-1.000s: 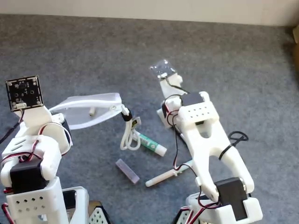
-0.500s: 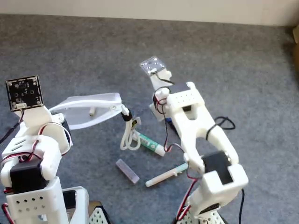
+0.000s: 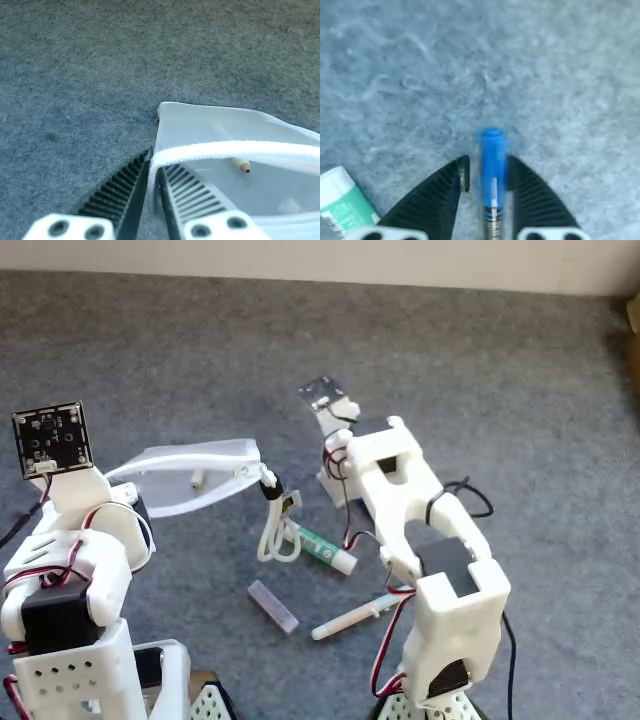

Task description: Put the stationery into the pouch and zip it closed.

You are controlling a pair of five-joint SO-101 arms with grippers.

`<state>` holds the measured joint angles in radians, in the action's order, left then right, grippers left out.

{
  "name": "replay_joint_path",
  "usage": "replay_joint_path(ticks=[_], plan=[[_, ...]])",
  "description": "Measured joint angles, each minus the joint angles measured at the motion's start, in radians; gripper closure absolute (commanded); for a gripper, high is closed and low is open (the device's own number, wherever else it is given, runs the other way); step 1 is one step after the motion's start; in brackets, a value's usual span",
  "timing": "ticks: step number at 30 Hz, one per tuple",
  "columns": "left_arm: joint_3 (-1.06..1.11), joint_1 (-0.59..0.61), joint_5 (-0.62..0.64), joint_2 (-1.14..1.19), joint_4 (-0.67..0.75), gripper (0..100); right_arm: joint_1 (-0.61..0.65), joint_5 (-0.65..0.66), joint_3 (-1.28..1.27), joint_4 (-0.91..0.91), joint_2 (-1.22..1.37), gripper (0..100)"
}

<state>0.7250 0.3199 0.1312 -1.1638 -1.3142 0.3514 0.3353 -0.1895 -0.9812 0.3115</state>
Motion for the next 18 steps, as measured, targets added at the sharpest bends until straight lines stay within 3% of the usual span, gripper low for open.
replay_joint_path(ticks=[18], plan=[[0.0,0.0,0.0,0.0,0.0,99,0.0,0.0,-0.002,-0.046,-0.072,99.5]])
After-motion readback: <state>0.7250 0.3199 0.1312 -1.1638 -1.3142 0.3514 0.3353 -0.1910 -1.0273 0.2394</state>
